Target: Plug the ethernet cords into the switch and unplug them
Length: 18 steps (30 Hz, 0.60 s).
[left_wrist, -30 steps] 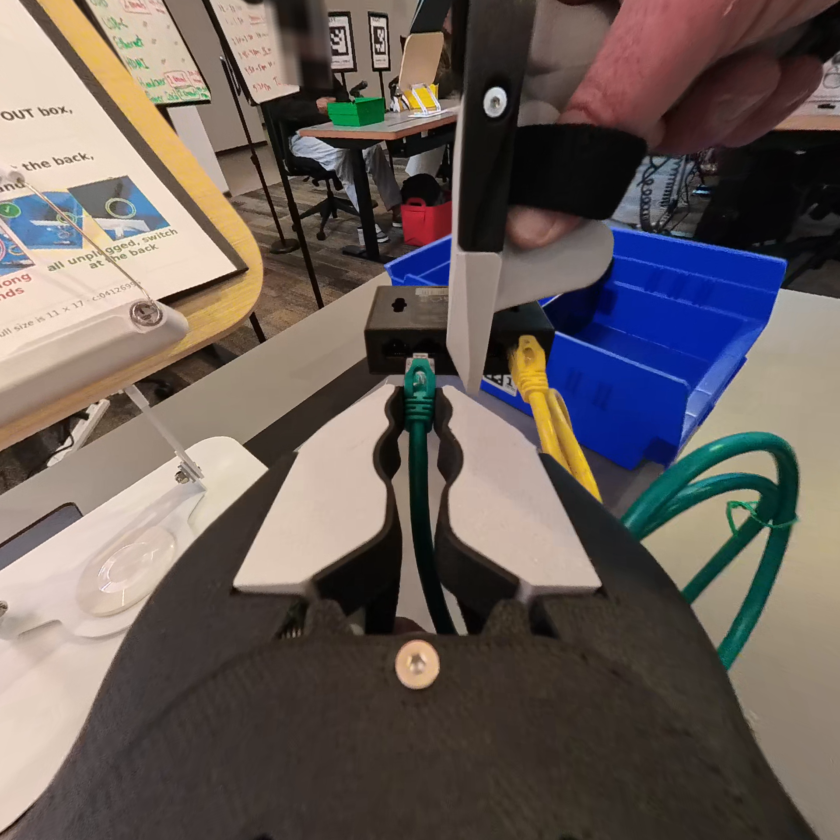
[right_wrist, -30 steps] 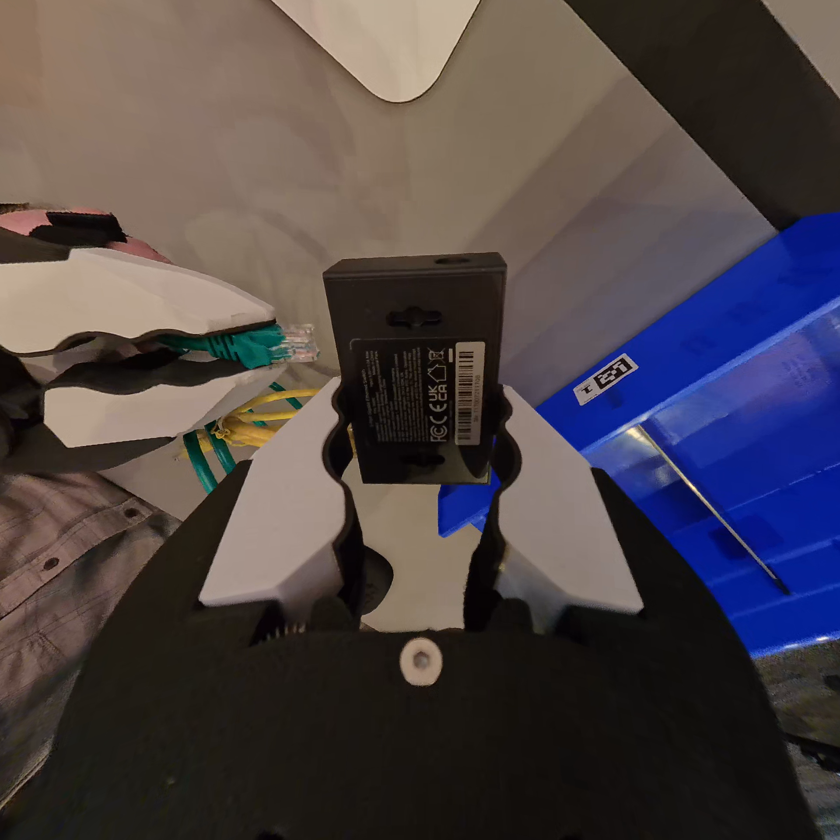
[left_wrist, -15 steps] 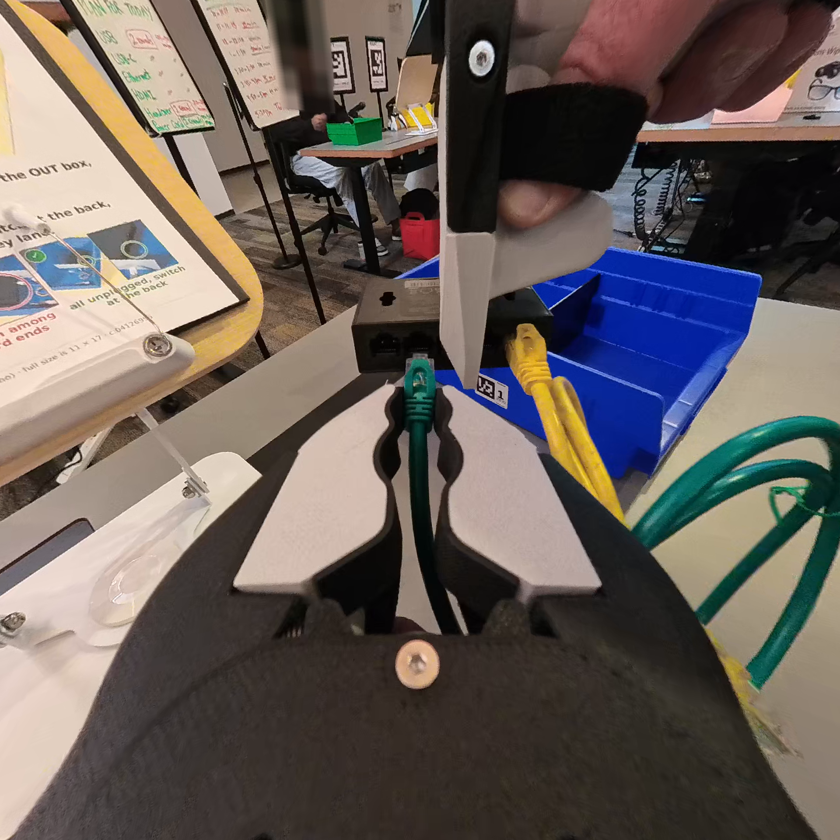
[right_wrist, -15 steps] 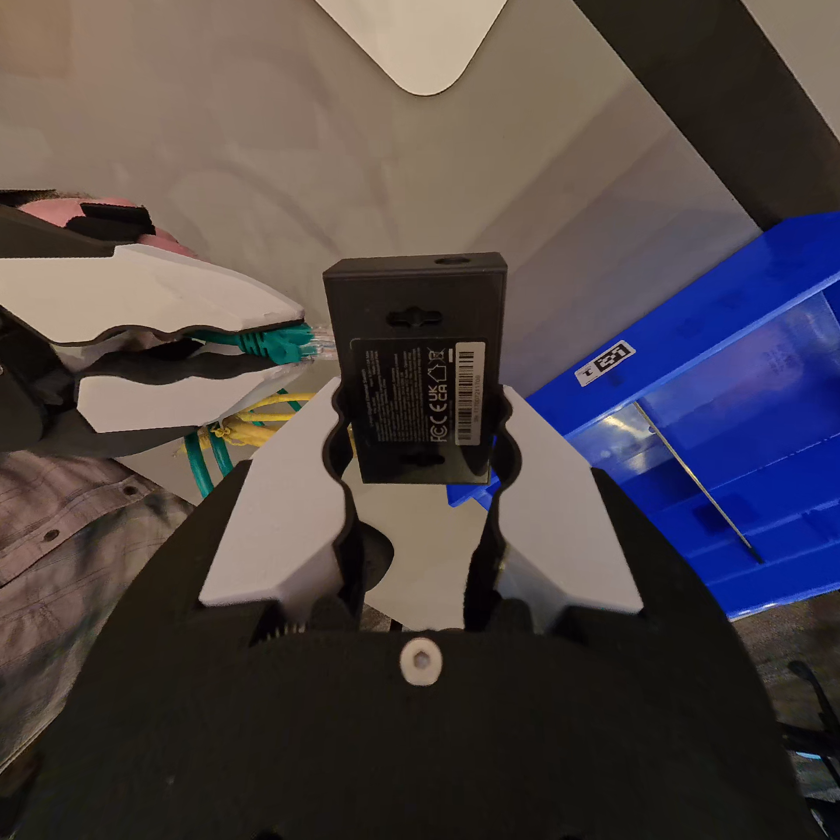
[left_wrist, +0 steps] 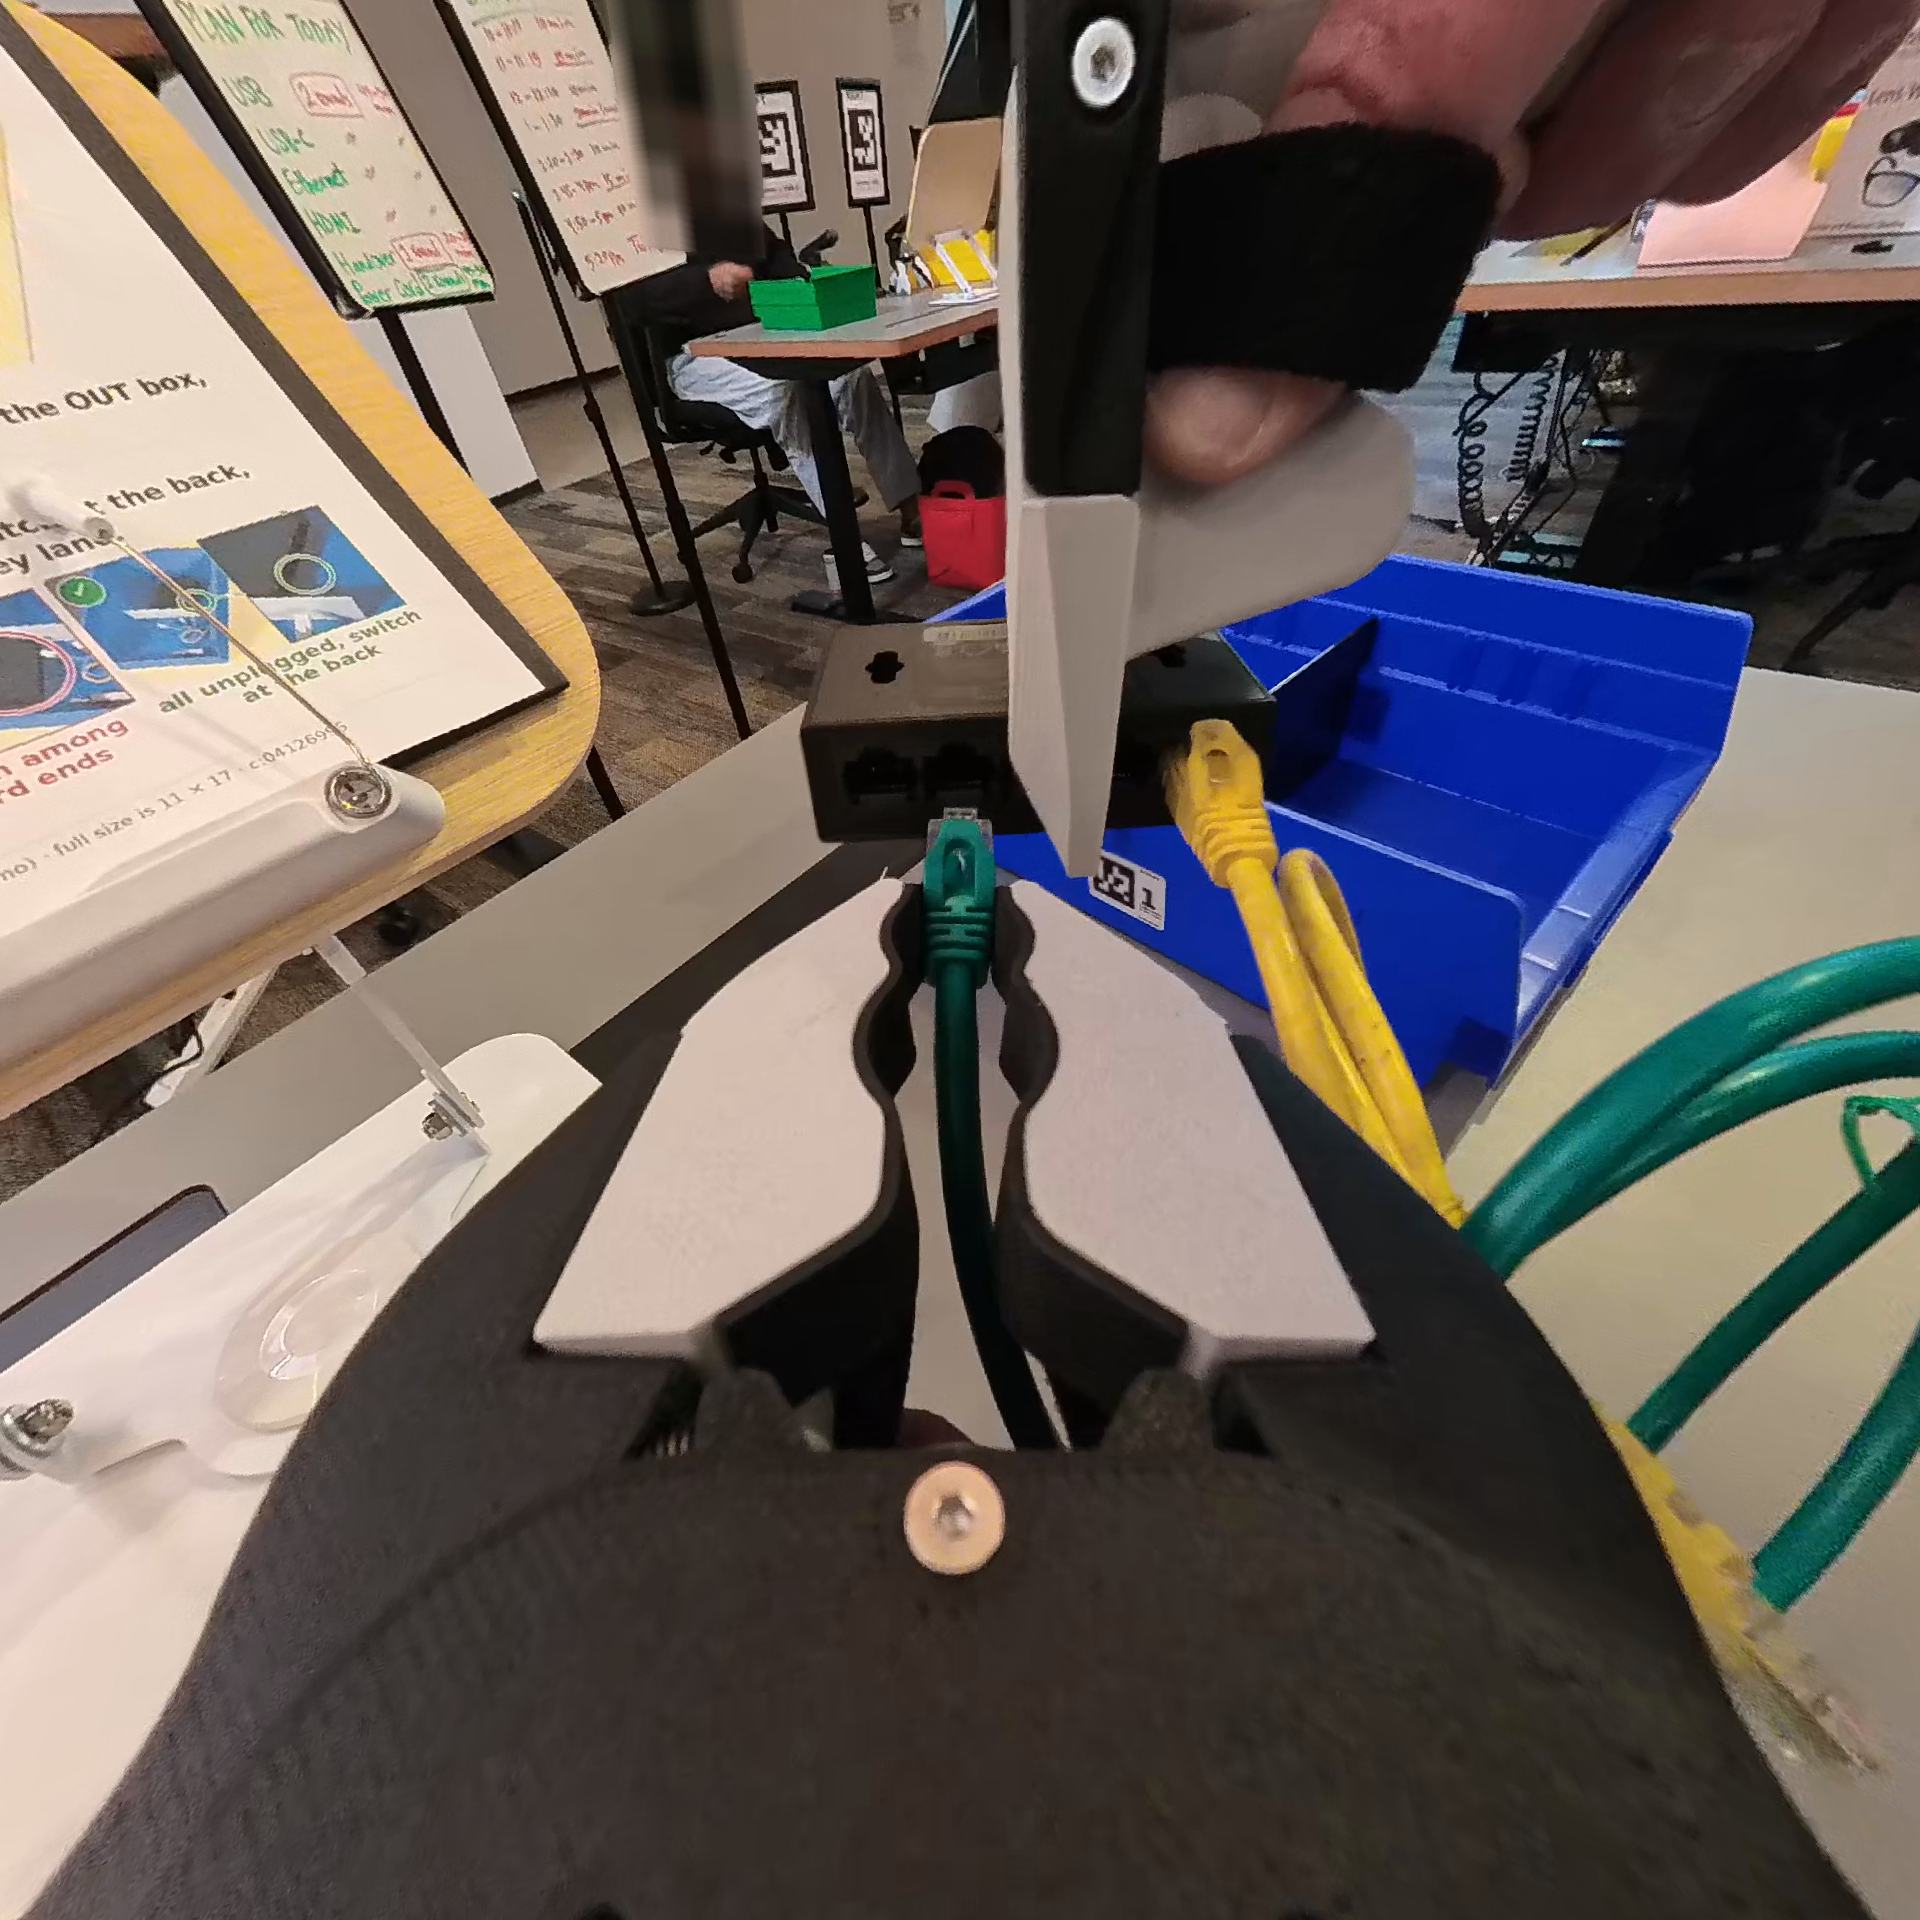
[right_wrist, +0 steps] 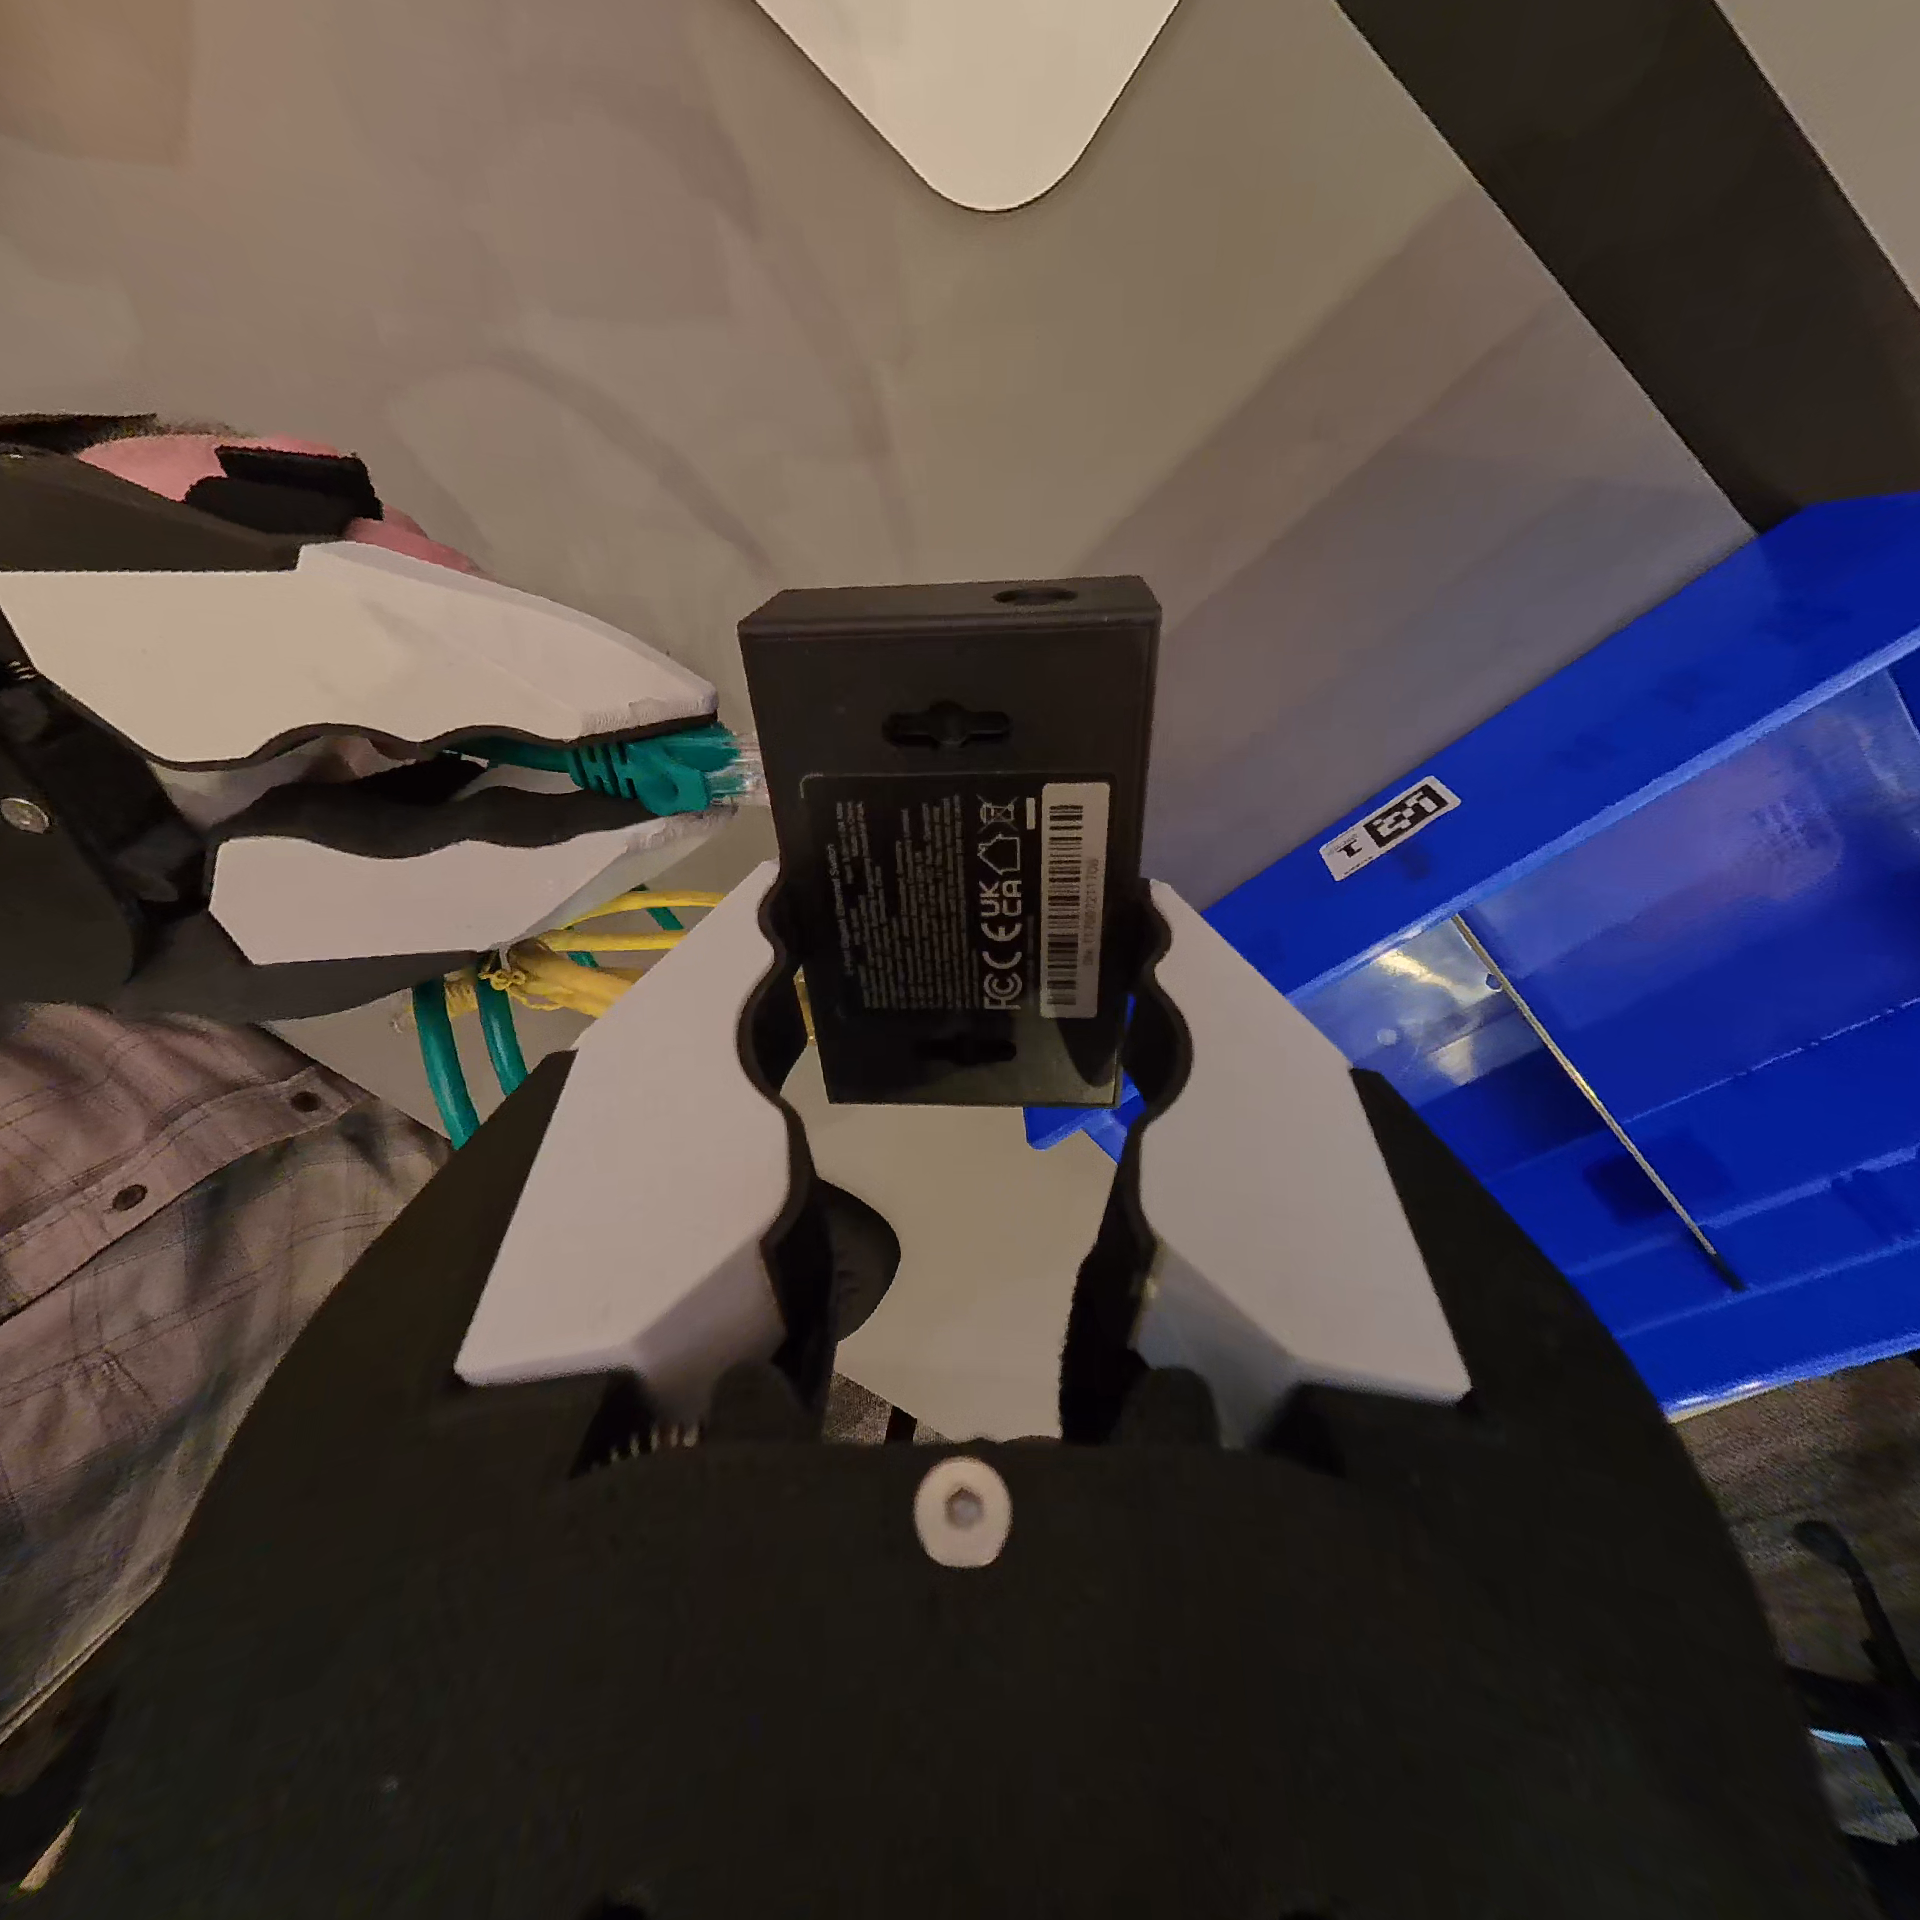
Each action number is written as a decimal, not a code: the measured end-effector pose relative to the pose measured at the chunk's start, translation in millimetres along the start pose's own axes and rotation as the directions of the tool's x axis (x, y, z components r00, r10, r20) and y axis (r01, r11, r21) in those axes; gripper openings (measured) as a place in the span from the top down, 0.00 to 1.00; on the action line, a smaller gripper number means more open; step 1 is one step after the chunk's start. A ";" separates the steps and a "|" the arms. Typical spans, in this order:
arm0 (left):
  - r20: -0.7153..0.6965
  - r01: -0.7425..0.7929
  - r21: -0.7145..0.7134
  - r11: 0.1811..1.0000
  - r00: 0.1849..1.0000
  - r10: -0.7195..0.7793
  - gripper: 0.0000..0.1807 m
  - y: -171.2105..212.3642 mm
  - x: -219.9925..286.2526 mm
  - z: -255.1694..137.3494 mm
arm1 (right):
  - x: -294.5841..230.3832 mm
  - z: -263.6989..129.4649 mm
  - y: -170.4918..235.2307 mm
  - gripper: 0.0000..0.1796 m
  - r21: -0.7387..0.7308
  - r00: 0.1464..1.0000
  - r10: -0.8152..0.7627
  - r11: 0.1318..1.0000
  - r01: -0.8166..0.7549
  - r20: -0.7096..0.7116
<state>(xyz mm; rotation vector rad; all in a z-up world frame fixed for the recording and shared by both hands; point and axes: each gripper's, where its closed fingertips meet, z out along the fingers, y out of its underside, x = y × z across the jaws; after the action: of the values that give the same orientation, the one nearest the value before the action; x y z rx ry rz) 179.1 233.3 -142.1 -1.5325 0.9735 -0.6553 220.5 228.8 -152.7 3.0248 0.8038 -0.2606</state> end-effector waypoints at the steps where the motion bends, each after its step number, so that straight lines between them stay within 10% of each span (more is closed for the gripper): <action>1: 0.003 -0.003 0.002 1.000 1.000 0.003 0.93 -0.1 -0.7 -0.2 | 0.0 -0.2 0.3 0.66 -0.001 1.000 0.000 1.000 0.000 0.001; 18: 0.028 -0.022 0.021 1.000 0.999 0.021 0.93 -2.8 -7.2 -2.5 | -1.6 -0.4 5.5 0.66 -0.036 1.000 -0.003 0.999 0.004 0.004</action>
<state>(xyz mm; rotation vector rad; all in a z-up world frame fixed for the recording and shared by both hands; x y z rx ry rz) 174.1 238.3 -138.1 -1.5066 0.9581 -0.6255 221.9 223.3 -152.3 2.9882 0.8046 -0.2495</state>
